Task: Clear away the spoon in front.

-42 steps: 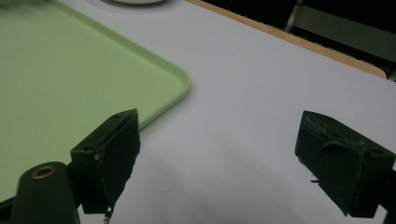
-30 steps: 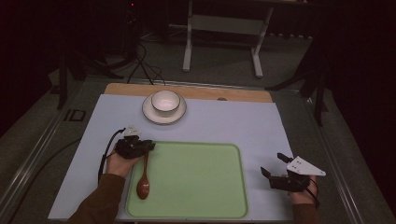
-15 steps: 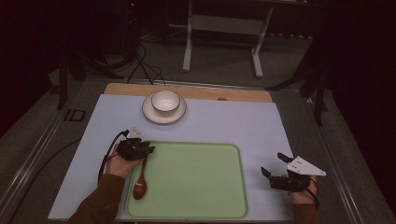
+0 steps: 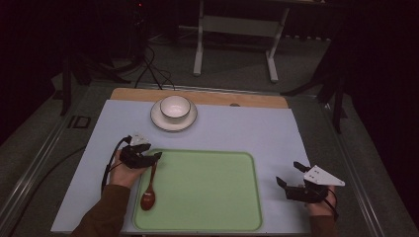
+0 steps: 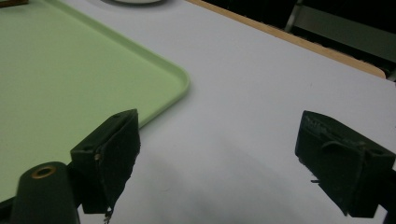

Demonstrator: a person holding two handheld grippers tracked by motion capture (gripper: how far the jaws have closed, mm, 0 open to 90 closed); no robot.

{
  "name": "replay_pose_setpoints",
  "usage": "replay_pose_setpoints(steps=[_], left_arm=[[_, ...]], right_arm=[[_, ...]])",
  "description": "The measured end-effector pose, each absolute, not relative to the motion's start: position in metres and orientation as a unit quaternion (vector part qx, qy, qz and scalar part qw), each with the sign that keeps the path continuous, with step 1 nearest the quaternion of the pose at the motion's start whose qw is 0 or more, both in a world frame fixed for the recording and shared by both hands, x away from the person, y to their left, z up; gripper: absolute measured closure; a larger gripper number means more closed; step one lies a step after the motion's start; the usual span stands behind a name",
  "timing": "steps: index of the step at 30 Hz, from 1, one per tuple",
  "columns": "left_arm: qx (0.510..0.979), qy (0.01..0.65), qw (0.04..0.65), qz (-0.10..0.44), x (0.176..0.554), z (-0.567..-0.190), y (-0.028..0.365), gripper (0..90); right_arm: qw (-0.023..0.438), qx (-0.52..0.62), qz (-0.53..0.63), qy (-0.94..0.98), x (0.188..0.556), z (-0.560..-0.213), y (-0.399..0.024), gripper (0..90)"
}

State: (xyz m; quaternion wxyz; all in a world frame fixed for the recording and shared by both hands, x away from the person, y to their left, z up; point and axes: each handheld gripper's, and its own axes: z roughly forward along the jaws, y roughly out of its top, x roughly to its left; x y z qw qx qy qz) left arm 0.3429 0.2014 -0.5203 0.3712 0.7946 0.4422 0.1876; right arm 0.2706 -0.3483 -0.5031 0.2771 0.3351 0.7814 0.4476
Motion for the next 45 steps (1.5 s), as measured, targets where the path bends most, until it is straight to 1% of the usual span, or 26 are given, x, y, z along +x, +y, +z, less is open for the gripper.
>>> replay_pose_setpoints(steps=[5,10,14,21,27,34,45], left_arm=[[0.785,0.449,0.378,0.199,0.341,-0.515,0.205,33.8],[0.775,0.454,0.383,0.214,0.335,-0.51,0.207,32.0],[0.771,0.455,0.387,0.223,0.332,-0.507,0.207,32.0],[0.754,0.455,0.41,0.236,0.321,-0.495,0.212,32.0],[0.734,0.461,0.43,0.255,0.311,-0.482,0.223,32.1],[0.71,0.468,0.446,0.277,0.301,-0.476,0.238,34.1],[0.692,0.481,0.448,0.297,0.29,-0.473,0.256,34.1]], right_arm=[[0.276,0.335,0.448,0.782,0.271,-0.503,-0.348,13.8],[0.277,0.335,0.448,0.782,0.271,-0.503,-0.349,13.9],[0.278,0.334,0.448,0.781,0.271,-0.503,-0.349,13.9],[0.278,0.336,0.449,0.78,0.27,-0.503,-0.349,13.9],[0.281,0.335,0.451,0.778,0.27,-0.502,-0.35,13.8],[0.282,0.336,0.455,0.775,0.27,-0.501,-0.351,13.9],[0.286,0.34,0.46,0.769,0.269,-0.5,-0.353,13.8]])
